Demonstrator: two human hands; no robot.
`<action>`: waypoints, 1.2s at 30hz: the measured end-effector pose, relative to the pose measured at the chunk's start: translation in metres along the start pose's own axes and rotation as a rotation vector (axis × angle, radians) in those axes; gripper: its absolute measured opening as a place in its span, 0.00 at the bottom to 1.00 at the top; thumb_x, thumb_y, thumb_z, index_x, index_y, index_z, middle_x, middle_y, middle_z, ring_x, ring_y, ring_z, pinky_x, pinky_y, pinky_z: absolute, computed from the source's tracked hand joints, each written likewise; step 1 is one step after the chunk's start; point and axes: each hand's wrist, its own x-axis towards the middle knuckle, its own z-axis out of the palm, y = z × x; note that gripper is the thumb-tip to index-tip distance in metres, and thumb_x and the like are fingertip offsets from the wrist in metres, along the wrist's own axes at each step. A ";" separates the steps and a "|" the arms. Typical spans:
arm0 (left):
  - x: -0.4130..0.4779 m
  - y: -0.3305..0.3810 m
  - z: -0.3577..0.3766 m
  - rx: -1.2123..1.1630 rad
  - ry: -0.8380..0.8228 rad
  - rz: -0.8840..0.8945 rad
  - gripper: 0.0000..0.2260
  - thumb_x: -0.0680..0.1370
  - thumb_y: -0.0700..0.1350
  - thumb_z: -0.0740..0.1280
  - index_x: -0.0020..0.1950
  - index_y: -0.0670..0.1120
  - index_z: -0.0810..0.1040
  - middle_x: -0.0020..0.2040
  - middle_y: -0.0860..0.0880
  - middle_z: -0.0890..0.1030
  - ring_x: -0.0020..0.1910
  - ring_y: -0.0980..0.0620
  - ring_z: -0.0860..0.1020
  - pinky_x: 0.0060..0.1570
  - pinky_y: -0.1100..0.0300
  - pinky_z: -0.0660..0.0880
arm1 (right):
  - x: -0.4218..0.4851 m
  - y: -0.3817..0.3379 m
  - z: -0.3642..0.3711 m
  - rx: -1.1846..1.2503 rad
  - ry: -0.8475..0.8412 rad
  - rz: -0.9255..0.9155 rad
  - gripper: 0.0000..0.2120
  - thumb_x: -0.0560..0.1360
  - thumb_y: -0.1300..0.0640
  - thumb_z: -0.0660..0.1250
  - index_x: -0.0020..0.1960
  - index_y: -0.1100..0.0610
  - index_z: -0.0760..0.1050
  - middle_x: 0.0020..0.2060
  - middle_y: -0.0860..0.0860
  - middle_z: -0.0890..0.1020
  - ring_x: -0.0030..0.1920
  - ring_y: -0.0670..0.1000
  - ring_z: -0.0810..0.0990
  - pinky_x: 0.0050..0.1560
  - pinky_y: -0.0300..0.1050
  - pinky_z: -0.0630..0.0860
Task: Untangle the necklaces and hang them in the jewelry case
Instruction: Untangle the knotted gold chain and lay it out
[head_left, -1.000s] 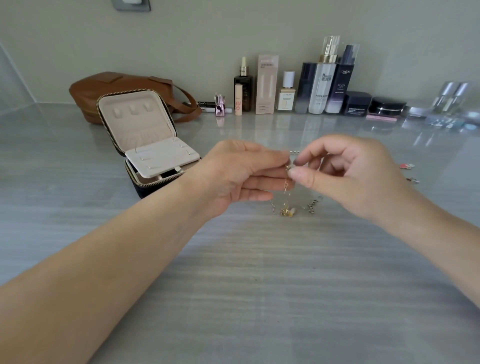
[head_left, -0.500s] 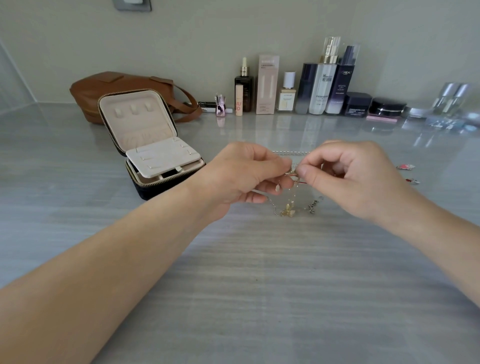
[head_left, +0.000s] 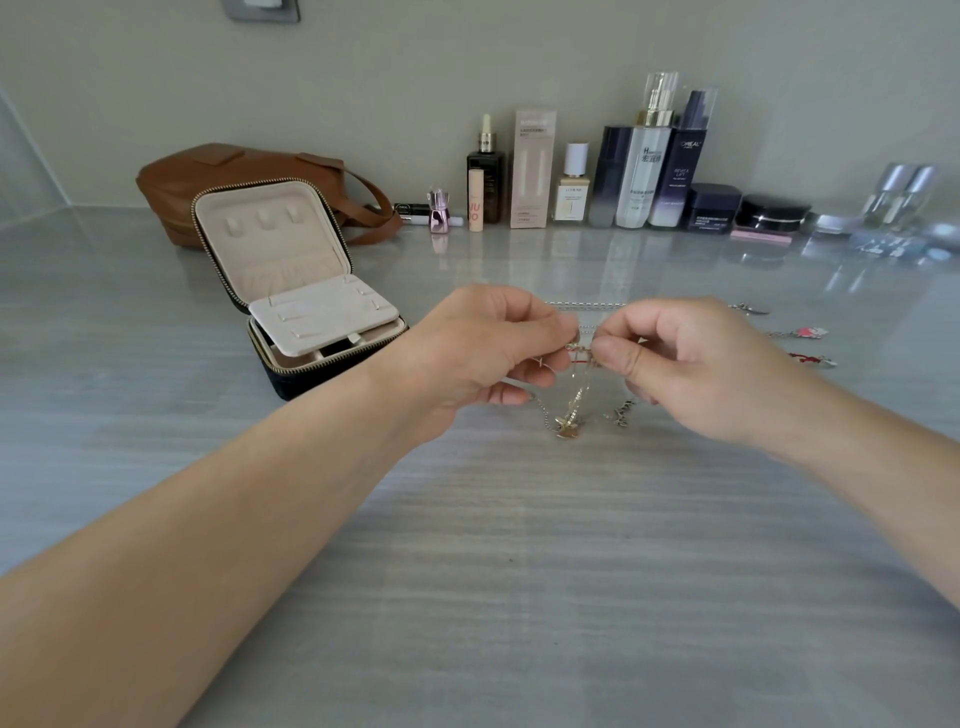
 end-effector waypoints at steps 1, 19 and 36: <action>0.000 0.000 0.000 0.009 -0.002 0.001 0.06 0.76 0.47 0.67 0.39 0.48 0.77 0.29 0.55 0.78 0.30 0.58 0.75 0.35 0.63 0.71 | 0.000 0.000 0.000 -0.003 -0.004 0.006 0.11 0.76 0.54 0.62 0.35 0.47 0.71 0.23 0.39 0.75 0.26 0.40 0.70 0.30 0.32 0.66; -0.002 0.002 0.003 0.172 -0.099 0.032 0.05 0.74 0.44 0.69 0.38 0.50 0.78 0.29 0.56 0.79 0.31 0.59 0.77 0.38 0.62 0.73 | 0.000 -0.003 -0.002 0.170 0.014 0.142 0.13 0.79 0.54 0.58 0.37 0.54 0.73 0.24 0.47 0.75 0.24 0.41 0.69 0.30 0.36 0.68; -0.002 0.005 -0.001 0.123 0.054 0.072 0.05 0.72 0.43 0.71 0.37 0.49 0.78 0.31 0.56 0.78 0.33 0.59 0.76 0.34 0.65 0.71 | 0.002 -0.002 -0.008 0.651 -0.047 0.341 0.13 0.77 0.60 0.61 0.34 0.58 0.70 0.22 0.48 0.68 0.21 0.44 0.61 0.22 0.35 0.58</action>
